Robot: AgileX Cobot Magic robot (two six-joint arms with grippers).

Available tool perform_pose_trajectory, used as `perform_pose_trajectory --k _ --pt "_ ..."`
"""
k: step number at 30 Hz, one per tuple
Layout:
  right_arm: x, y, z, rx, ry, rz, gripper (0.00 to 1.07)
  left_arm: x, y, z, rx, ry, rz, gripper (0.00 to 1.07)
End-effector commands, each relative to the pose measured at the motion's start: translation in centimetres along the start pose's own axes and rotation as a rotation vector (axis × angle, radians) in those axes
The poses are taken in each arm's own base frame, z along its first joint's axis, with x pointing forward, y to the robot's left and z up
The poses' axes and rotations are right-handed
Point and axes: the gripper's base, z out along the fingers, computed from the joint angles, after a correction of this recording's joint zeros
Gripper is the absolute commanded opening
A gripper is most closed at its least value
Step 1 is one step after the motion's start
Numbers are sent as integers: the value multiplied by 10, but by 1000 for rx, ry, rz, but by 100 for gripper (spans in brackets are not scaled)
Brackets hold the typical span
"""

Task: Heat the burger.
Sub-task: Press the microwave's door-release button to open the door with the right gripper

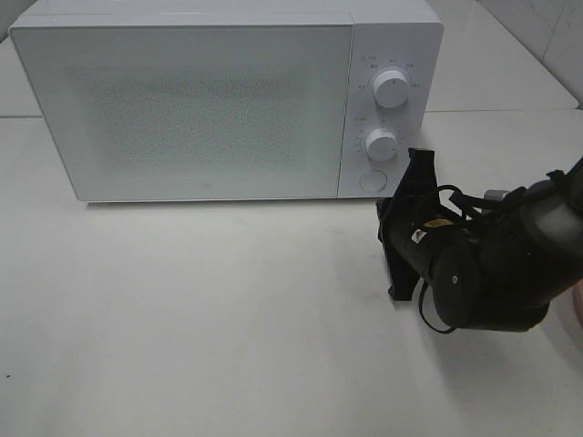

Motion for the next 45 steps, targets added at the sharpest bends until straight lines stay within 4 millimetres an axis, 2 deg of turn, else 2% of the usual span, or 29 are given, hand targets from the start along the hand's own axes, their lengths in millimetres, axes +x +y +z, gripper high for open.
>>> perform_pose_trajectory --k 1,10,22,36,45 --pt "3 3 10 -9 23 -25 0 2 0 -3 4 -30 5 98" --pt "10 5 26 -27 11 -1 0 2 0 -3 4 -30 5 98" --pt "2 13 48 -27 -19 -6 0 2 0 -3 4 -30 5 98" --pt "-1 23 57 -64 -42 1 0 2 0 -2 4 -29 5 98" --pt "1 36 61 -147 -53 17 0 2 0 -2 4 -29 5 98"
